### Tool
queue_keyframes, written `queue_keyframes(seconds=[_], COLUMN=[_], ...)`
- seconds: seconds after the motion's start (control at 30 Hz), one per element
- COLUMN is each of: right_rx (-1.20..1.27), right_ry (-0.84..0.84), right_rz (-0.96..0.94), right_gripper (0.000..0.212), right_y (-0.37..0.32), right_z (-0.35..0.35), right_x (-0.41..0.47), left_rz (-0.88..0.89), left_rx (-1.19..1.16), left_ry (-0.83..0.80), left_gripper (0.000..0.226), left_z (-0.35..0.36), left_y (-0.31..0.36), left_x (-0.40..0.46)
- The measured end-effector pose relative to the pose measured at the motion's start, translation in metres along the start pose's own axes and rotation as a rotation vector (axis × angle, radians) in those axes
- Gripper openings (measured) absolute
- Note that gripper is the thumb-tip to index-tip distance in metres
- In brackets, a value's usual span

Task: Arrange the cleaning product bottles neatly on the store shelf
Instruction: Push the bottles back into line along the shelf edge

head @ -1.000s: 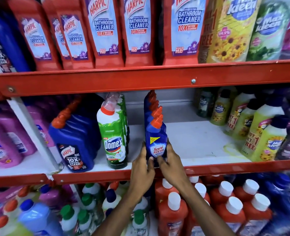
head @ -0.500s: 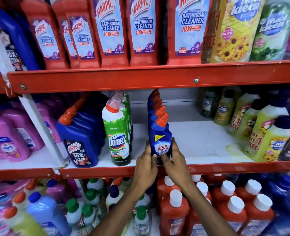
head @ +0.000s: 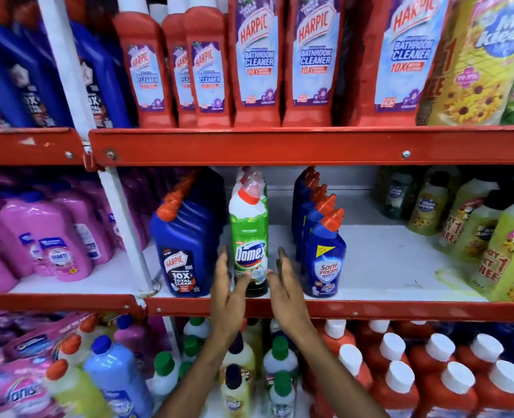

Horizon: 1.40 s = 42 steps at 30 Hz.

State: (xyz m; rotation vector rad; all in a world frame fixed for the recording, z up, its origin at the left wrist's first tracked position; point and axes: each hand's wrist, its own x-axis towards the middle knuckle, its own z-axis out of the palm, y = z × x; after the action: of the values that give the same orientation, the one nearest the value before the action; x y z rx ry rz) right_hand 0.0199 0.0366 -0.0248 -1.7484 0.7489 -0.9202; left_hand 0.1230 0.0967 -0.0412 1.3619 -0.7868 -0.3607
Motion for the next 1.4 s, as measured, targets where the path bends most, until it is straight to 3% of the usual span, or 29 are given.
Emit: queue_keyframes(seconds=[0.13, 0.4, 0.53, 0.6, 0.67, 0.73, 0.77, 0.87, 0.93, 1.03, 1.1, 1.4], right_rx=[0.012, 0.002, 0.049, 0.071, 0.086, 0.103, 0.105, 0.090, 0.077, 0.031, -0.006, -0.048], right_ry=[-0.030, 0.042, 0.080, 0.175, 0.410, 0.610, 0.631, 0.423, 0.222, 0.068, 0.025, 0.001], right_rz=[0.057, 0.062, 0.039, -0.017, -0.135, -0.294, -0.357, -0.393, -0.279, -0.106, -0.039, -0.007], right_gripper=[0.064, 0.061, 0.063, 0.066, 0.062, 0.045, 0.035, 0.031, 0.043, 0.052, 0.053, 0.062], right_y=[-0.012, -0.003, -0.001, -0.002, -0.004, -0.006, -0.008, -0.022, -0.028, -0.031, -0.032, -0.033], right_z=[0.012, 0.024, 0.025, 0.029, 0.034, 0.042, 0.050, 0.080, 0.103, 0.130, 0.137, 0.149], right_x=[0.017, 0.016, 0.015, 0.008, -0.005, -0.018, -0.023, -0.023, -0.016, -0.002, 0.003, 0.011], left_rz=[-0.045, -0.021, -0.034, -0.013, 0.087, 0.274, 0.371, 0.533, 0.429, 0.141, 0.047, 0.135], left_rx=[-0.033, -0.072, -0.039, 0.008, 0.125, 0.218, 0.217, 0.140, 0.115, 0.077, 0.107, 0.291], left_ry=[-0.108, -0.215, -0.296, -0.349, -0.317, -0.154, -0.041, 0.300, 0.361, 0.250, 0.156, 0.120], left_gripper=[0.049, 0.047, 0.066, 0.078, 0.080, 0.066, 0.055, 0.033, 0.035, 0.058, 0.065, 0.052], left_z=[-0.006, -0.013, -0.015, -0.020, -0.031, -0.050, -0.062, -0.096, -0.110, -0.122, -0.127, -0.138], left_y=[0.005, 0.007, 0.009, 0.012, 0.013, 0.011, 0.010, 0.004, -0.001, -0.005, -0.006, -0.016], left_x=[0.016, 0.014, 0.014, 0.010, 0.001, -0.008, -0.010, -0.001, 0.011, 0.022, 0.028, 0.034])
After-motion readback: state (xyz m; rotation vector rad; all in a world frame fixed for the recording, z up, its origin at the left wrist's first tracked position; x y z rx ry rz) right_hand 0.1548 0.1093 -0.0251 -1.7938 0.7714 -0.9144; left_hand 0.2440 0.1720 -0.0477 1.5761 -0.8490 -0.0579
